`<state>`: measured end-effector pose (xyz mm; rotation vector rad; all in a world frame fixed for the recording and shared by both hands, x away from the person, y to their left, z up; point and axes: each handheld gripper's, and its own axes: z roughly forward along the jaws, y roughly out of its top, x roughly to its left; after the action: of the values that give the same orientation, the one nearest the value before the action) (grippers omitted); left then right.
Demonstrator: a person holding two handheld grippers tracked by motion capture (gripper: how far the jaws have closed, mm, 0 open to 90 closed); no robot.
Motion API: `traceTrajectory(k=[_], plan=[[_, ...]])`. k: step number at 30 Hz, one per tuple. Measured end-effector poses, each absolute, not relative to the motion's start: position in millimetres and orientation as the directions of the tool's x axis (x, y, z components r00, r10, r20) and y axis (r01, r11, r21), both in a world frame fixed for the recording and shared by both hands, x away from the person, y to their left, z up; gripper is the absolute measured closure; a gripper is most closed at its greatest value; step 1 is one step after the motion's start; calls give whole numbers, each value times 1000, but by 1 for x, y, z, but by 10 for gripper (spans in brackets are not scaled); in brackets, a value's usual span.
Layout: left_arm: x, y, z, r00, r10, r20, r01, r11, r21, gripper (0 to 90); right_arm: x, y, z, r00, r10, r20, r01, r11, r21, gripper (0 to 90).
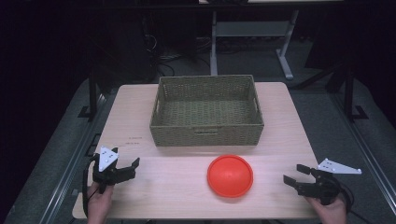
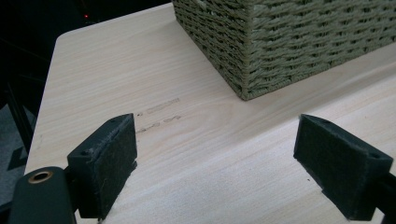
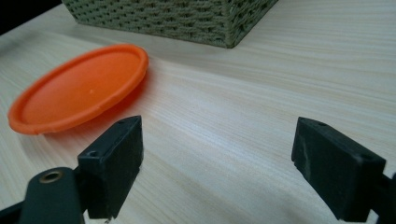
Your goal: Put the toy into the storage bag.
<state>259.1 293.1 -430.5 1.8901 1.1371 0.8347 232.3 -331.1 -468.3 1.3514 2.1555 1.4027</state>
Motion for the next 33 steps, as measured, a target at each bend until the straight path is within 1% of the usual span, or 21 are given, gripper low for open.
traceTrajectory(k=[5,7,16,19,22,28,31,33], plan=[[257,293,-431,389,910,142,415,-310,855,128,236,-327,-469,-548,792,268,575,124,809,164],[257,294,-431,392,909,144,406,-311,859,128,236,-324,-466,-565,784,258,565,139,813,164],[256,296,-431,387,910,148,401,-311,861,128,244,-309,-456,-587,766,262,577,169,799,166],[257,295,-431,389,908,155,399,-317,861,129,249,-304,-453,-591,753,288,596,168,785,169],[257,294,-431,390,908,154,401,-318,859,128,253,-298,-450,-609,734,302,612,192,767,169],[256,288,-431,410,895,176,392,-347,852,128,261,-280,-448,-630,719,293,639,265,723,169],[256,287,-432,411,895,175,393,-347,852,128,265,-273,-446,-639,708,299,642,278,715,170],[257,287,-432,410,895,176,392,-347,852,129,268,-269,-445,-642,700,314,650,280,706,194]])
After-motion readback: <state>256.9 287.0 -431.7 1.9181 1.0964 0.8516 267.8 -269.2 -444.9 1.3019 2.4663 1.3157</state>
